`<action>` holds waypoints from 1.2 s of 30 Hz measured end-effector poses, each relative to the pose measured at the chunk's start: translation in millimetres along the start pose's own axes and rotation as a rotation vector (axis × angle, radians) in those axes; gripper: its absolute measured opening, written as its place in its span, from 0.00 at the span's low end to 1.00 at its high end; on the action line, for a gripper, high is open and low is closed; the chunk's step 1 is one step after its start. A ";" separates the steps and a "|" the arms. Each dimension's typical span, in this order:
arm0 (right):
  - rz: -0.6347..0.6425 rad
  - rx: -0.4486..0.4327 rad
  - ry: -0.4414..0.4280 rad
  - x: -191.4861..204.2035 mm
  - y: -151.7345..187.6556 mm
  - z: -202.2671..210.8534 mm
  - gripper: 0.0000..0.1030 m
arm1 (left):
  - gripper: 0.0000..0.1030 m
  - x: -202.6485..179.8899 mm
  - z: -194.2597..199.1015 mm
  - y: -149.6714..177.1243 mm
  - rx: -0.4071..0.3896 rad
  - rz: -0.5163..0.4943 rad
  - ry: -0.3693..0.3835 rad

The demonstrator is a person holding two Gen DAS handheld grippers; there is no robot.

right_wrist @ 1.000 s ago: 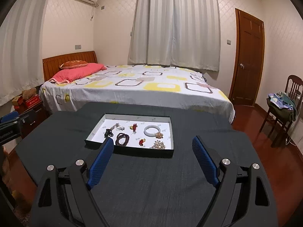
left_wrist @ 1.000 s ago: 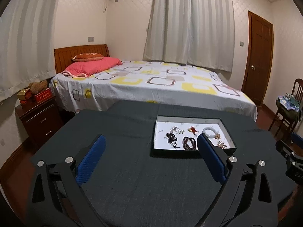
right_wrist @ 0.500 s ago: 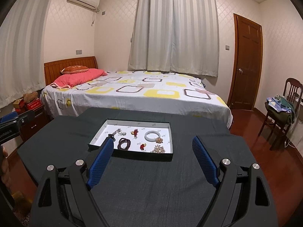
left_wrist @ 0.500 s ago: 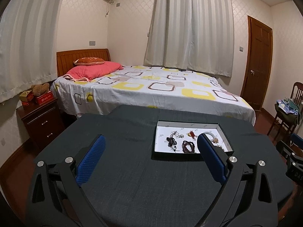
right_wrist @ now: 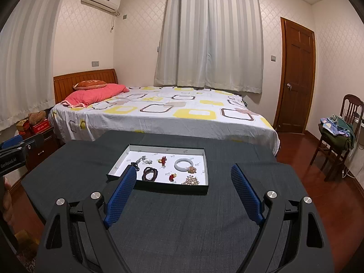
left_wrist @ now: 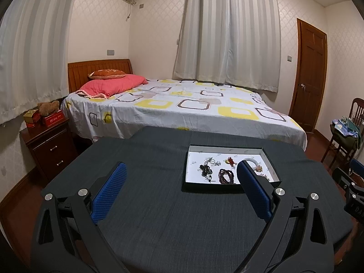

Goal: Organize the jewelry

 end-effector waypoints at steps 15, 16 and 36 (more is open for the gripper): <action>-0.001 -0.002 -0.001 0.7 -1.3 1.1 0.80 | 0.92 -3.5 -0.4 0.2 0.001 -0.007 0.005; 0.000 -0.002 0.000 0.8 -1.0 0.9 0.80 | 0.92 -4.1 0.2 -0.3 -0.001 -0.008 0.005; 0.001 0.002 -0.002 2.3 0.4 1.4 0.80 | 0.92 -3.5 -0.5 -3.8 -0.002 -0.019 0.007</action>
Point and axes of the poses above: each gripper's, at about its wrist camera, not at the fingertips, and z roughly against the way its jaws point, x to its left, y to its underside, the point moved 9 cm from there along -z, roughly the way its jaws point, and after that the axes turned 9 degrees about -z, right-handed, at the moved point
